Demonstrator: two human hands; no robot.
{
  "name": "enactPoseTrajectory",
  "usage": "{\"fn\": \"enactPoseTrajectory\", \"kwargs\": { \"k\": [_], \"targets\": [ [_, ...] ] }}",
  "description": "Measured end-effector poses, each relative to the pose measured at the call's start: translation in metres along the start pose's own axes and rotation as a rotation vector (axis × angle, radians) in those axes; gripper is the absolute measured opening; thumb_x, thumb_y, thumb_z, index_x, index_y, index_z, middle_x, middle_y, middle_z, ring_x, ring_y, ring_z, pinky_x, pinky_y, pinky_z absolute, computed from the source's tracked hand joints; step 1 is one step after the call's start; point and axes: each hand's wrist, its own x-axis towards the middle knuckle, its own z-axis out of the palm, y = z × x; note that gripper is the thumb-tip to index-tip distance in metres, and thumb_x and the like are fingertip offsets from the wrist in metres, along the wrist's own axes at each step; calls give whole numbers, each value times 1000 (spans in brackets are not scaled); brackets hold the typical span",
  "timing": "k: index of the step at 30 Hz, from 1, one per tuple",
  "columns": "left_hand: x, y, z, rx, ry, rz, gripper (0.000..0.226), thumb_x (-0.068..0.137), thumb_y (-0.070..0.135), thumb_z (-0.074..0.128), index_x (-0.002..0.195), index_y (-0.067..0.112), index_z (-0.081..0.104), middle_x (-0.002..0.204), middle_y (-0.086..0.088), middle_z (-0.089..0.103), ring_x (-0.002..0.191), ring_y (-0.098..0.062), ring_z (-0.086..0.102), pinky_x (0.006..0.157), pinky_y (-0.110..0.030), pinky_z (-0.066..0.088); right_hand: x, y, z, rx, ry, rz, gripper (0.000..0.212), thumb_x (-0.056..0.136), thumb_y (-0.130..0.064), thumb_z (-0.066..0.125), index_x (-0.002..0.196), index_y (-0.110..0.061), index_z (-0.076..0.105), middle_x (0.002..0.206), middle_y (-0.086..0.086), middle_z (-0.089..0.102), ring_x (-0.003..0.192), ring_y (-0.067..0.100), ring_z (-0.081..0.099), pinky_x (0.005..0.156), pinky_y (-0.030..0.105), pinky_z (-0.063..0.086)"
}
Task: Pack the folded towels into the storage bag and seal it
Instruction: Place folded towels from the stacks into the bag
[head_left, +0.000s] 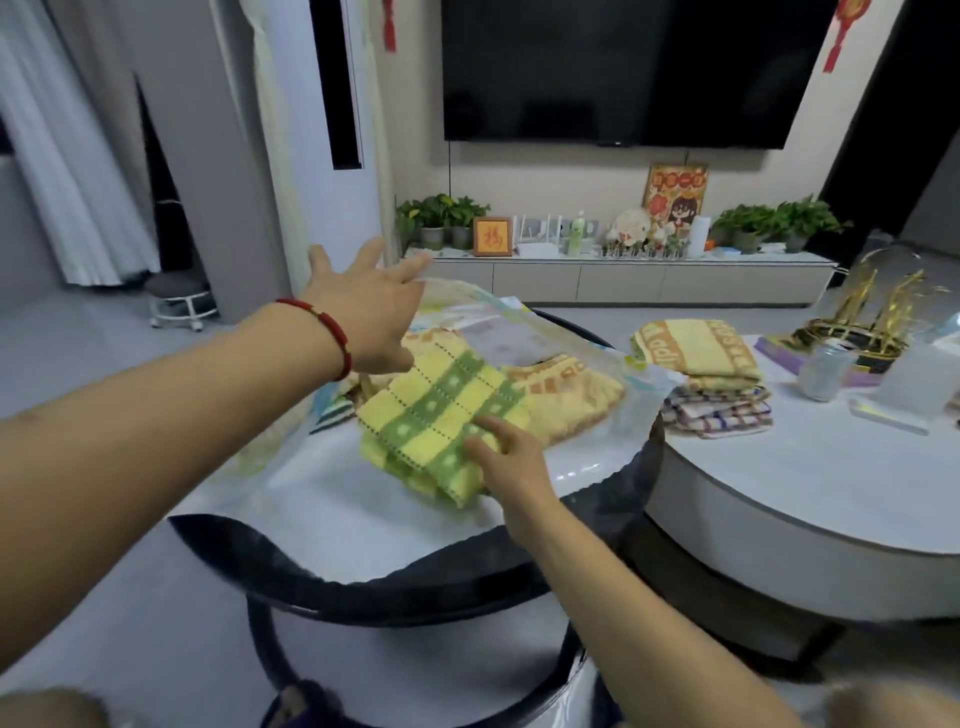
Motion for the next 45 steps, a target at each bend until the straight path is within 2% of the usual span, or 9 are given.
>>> {"fn": "enactPoseTrajectory", "kwargs": {
  "k": [10,14,20,23,26,29,35,43,45],
  "targets": [
    [-8,17,16,2,42,65,62,85,51,58,138,21,46,165,8,2,148,-34,2,103,-76,21,47,37,53,-86,12,123,51,97,-11,68,147,-10,57,145,12,61,127,30,62,106,40,54],
    [-10,28,29,-26,56,108,55,85,50,56,135,28,47,165,5,5,147,-36,4,105,-74,22,35,12,4,-43,-358,143,49,99,-6,64,145,-23,56,106,16,77,93,32,75,94,52,61],
    [10,67,41,-80,122,224,59,84,49,58,139,38,43,163,-1,12,147,-36,9,108,-72,22,4,-35,-133,-493,-471,-36,18,98,-23,67,108,-17,81,90,6,79,74,14,69,66,25,54],
    [29,96,43,-73,124,283,60,85,52,55,142,41,41,163,-1,13,147,-36,8,108,-72,22,14,-60,-208,-401,-227,-174,21,101,-18,62,98,-10,81,75,10,70,64,19,62,58,26,51],
    [50,119,43,-78,102,324,59,85,55,55,141,48,40,163,1,12,147,-35,6,108,-71,20,54,-67,-267,-527,292,-279,26,98,-14,59,84,-14,81,77,20,72,59,20,62,52,30,53],
    [72,130,41,-124,84,331,60,84,57,56,141,52,39,164,4,11,148,-33,5,110,-70,19,108,-67,-313,-729,596,-208,28,98,-25,60,108,-8,80,103,18,78,94,34,72,85,46,61],
    [101,131,44,-263,65,296,64,83,57,56,143,55,33,164,11,11,149,-29,3,113,-66,20,195,-69,-340,-801,609,-74,46,101,-39,62,139,-14,65,144,18,62,127,36,61,94,33,45],
    [110,125,53,-239,111,313,55,84,60,53,137,52,41,163,12,15,149,-25,2,114,-65,19,237,-70,-338,-1180,627,25,32,85,-42,80,114,-30,77,116,15,74,129,40,54,119,58,26],
    [108,123,52,-229,121,312,50,84,60,53,132,50,46,162,11,19,149,-26,5,113,-63,22,235,-77,-336,-1199,605,-48,24,84,-29,82,107,-27,77,115,15,74,116,41,62,111,56,41]
  ]
}}
